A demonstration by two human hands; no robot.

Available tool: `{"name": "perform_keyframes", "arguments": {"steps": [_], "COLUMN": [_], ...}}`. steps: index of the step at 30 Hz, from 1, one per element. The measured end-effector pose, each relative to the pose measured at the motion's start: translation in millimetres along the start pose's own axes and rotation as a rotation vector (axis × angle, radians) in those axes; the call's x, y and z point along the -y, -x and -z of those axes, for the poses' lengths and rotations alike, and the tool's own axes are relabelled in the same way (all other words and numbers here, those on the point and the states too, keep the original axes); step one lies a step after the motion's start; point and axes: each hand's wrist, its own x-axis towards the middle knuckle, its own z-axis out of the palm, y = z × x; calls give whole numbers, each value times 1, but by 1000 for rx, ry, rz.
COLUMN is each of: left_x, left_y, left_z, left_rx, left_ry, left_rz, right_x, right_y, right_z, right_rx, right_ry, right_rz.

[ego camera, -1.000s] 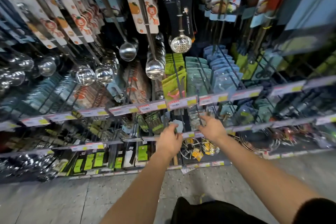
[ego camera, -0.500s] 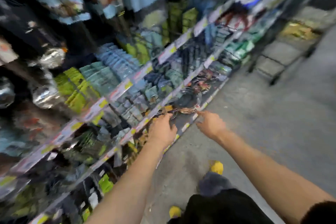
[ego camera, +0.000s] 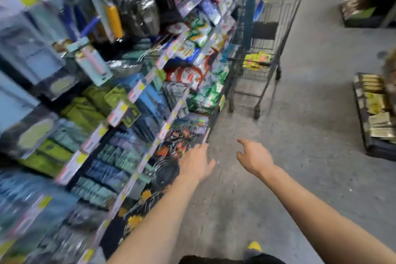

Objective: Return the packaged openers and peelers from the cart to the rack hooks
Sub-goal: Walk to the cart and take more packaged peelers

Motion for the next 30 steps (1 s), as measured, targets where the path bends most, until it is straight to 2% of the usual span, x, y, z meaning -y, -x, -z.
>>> {"name": "perform_keyframes", "arguments": {"steps": [9,19,30], "left_x": [-108,-147,-185], "left_y": [-166,-371,-609], "left_z": [64,95,141], "left_rx": [-20,-51,35], "left_ry": [-65,-111,-153], "left_rz": [-147,-222,-282], "right_x": [-79,-101,-117], "right_y": [-113,-307,-508], "right_z": [106,172,248], "right_rx": [-89,-146,-146], "right_ry": [12,85,13], "right_rz": [-69,-127,-279]}}
